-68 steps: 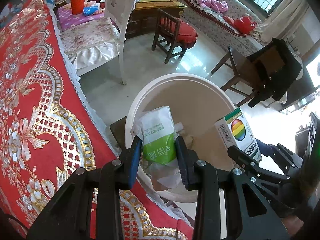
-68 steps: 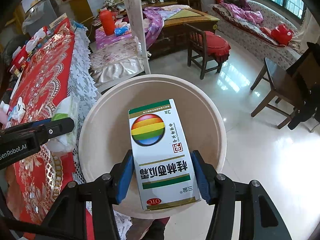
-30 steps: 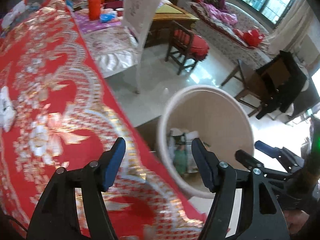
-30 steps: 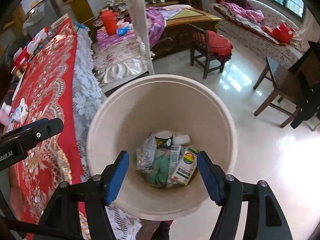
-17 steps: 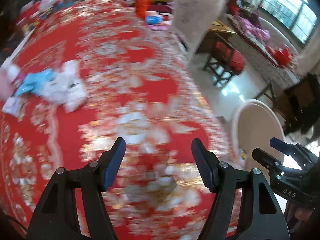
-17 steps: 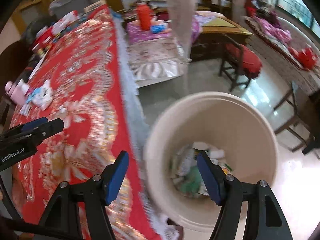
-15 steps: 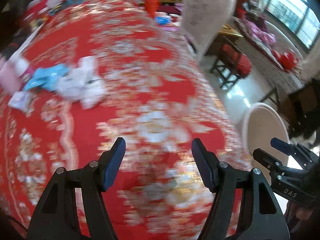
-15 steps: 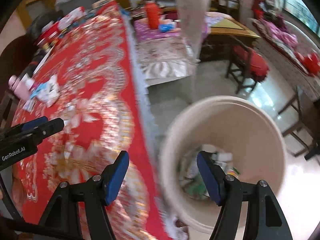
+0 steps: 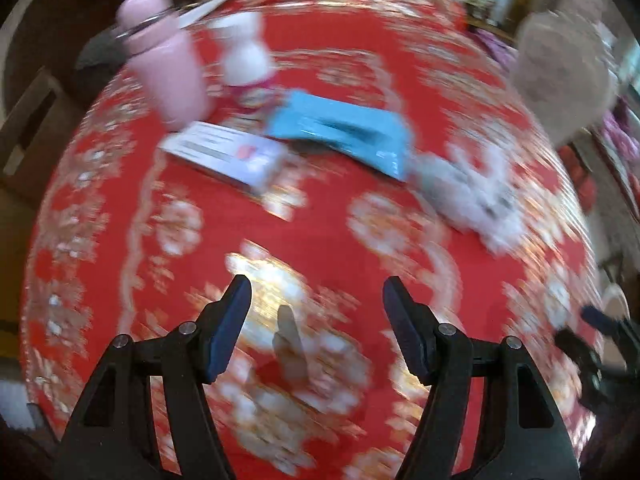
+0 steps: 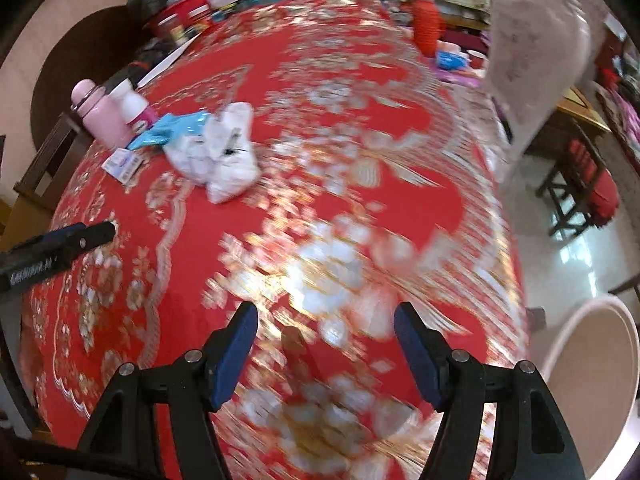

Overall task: Collect trash
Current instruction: 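Move both open tools back over the table, then grasp the white pill box with the left tool while the right tool grasps the white tissue bundle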

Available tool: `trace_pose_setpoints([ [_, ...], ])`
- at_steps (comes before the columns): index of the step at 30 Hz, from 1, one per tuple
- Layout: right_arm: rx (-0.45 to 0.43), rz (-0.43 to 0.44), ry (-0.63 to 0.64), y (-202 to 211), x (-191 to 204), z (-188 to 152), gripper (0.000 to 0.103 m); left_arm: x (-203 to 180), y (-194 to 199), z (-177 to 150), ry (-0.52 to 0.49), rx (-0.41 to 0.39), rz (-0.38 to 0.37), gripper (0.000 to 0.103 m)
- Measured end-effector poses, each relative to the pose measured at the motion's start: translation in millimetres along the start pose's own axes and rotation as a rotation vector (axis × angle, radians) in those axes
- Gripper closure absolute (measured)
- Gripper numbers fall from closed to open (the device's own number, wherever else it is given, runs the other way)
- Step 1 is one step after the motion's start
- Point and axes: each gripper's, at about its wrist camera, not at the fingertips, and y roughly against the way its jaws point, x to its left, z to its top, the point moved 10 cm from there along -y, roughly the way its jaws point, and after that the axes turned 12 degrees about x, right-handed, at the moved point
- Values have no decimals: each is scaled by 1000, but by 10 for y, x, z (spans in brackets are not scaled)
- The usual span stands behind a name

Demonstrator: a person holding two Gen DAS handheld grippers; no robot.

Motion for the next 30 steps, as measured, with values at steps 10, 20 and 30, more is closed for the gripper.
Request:
trace_pose_setpoints([
  [10, 4, -6, 54, -54, 235, 319, 34, 926, -290, 1014, 278, -22, 104, 36],
  [20, 9, 8, 41, -177, 140, 625, 33, 1075, -440, 1030, 260, -31, 219, 34],
  [30, 3, 33, 57, -311, 207, 928, 33, 1028, -359, 891, 293, -23, 21, 35],
])
